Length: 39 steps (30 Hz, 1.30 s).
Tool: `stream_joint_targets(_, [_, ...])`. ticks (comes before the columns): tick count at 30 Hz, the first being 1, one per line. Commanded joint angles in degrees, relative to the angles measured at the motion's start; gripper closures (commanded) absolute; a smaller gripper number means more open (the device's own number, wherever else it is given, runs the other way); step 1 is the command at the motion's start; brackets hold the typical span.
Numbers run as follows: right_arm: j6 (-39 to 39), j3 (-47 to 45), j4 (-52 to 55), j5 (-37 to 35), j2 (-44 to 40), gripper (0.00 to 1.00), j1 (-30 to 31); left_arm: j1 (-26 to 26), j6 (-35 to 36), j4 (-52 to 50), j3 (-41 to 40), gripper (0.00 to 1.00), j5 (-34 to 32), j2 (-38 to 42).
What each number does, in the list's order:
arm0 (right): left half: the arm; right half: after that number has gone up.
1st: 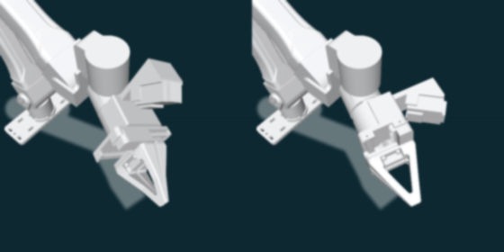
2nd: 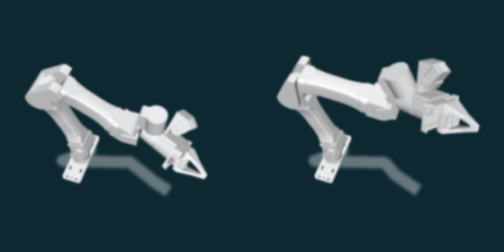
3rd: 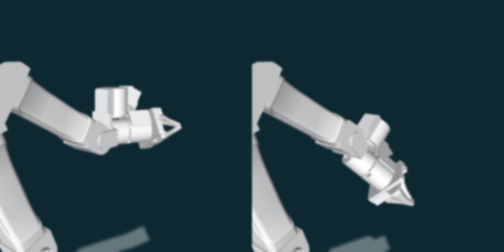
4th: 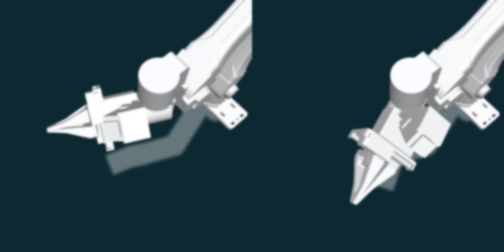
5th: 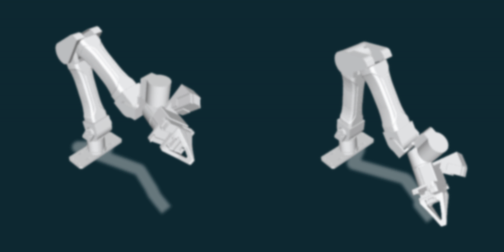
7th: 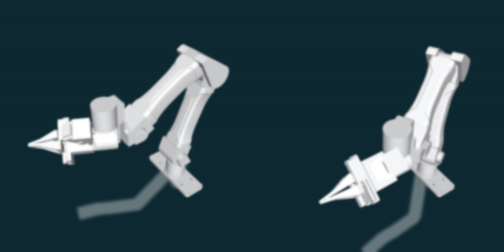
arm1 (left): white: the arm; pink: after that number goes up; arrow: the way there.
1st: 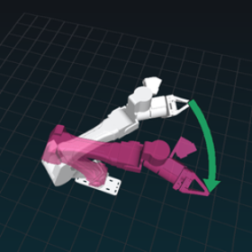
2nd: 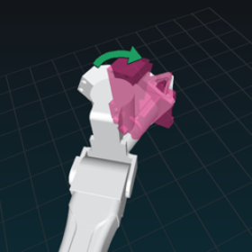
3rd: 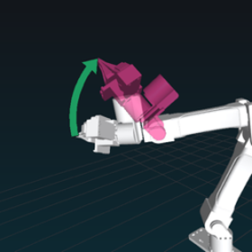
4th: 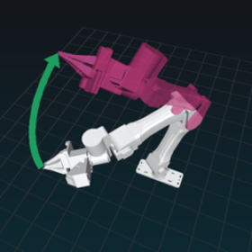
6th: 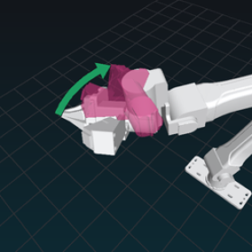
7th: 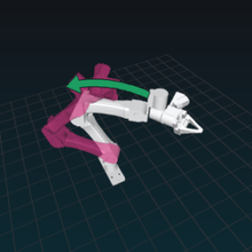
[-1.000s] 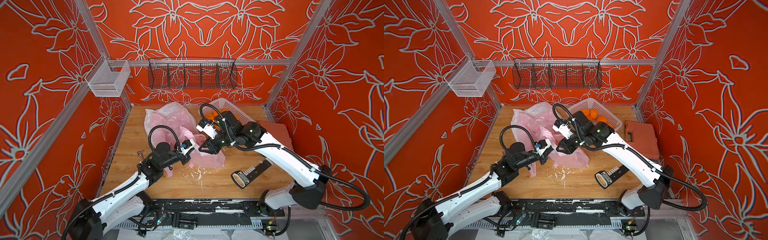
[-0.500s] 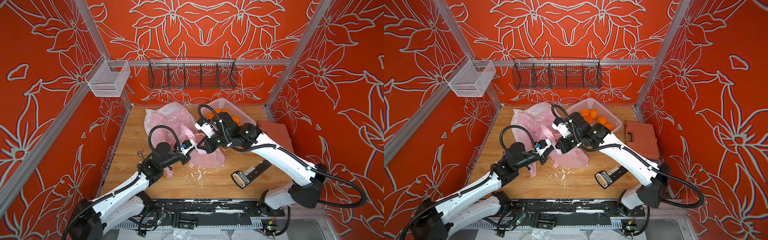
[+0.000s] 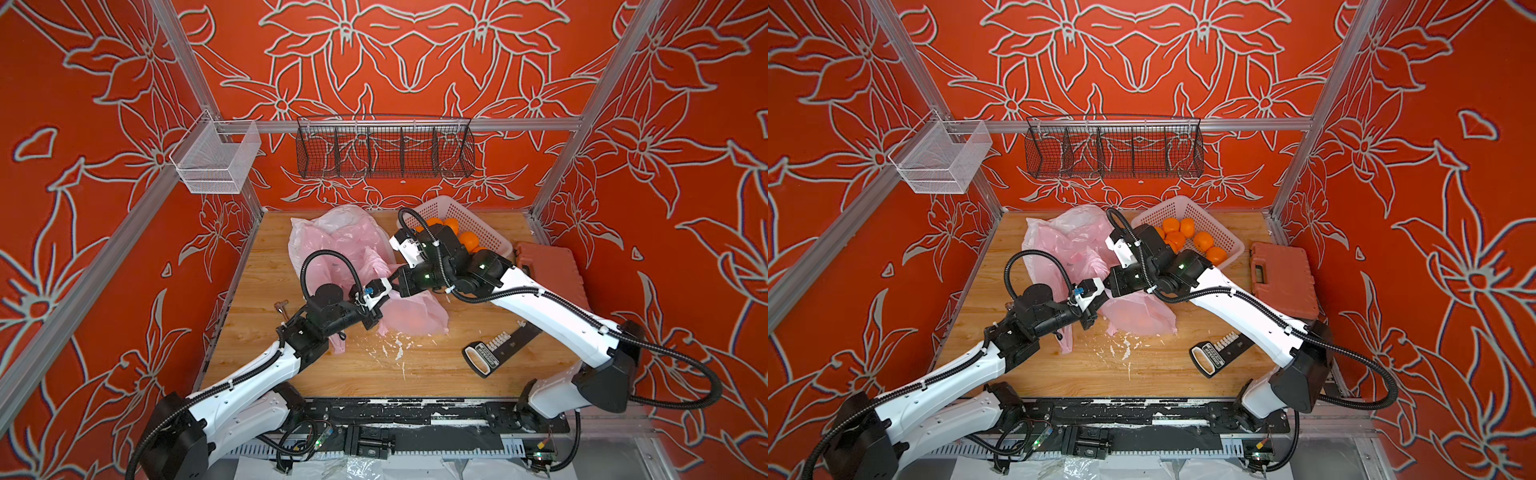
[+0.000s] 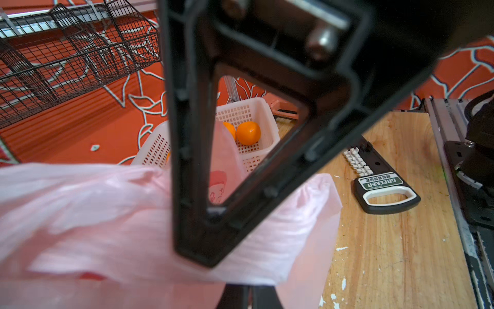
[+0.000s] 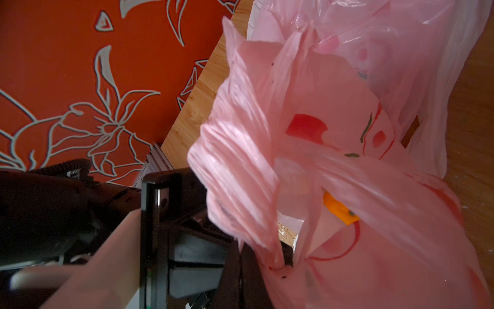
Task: Place the oranges into plastic bags & tie knots
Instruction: Adjust the plastic bag at the center of the board.
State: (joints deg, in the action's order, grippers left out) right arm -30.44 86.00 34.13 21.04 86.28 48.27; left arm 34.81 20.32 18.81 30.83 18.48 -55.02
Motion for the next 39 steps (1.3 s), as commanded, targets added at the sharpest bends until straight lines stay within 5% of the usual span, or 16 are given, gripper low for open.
stream_joint_targets(1, [-4.11,-1.69,-6.66,-3.09,0.68,1.0,0.4,-0.36,0.76,2.46,-1.33,1.0,0.14,-0.26])
stream_joint_targets(11, [-6.27,-7.28,-22.25,-6.8,-0.23,1.0,0.42,-0.4,1.12,2.82,-2.2,1.0,-1.24,-1.05])
stream_joint_targets(18, [-0.49,-5.99,-17.85,-5.04,-0.24,1.0,0.39,-0.44,1.01,3.43,-2.84,1.0,-2.85,-0.96])
stream_joint_targets(27, [8.52,-4.84,-7.43,-0.62,-3.91,0.47,0.18,-0.71,1.46,4.12,-3.22,1.0,-2.97,-1.05])
stream_joint_targets(39, [8.58,-1.78,-3.4,-15.04,-9.01,0.4,-1.55,-0.79,2.01,5.32,-3.76,1.0,-2.43,-1.05])
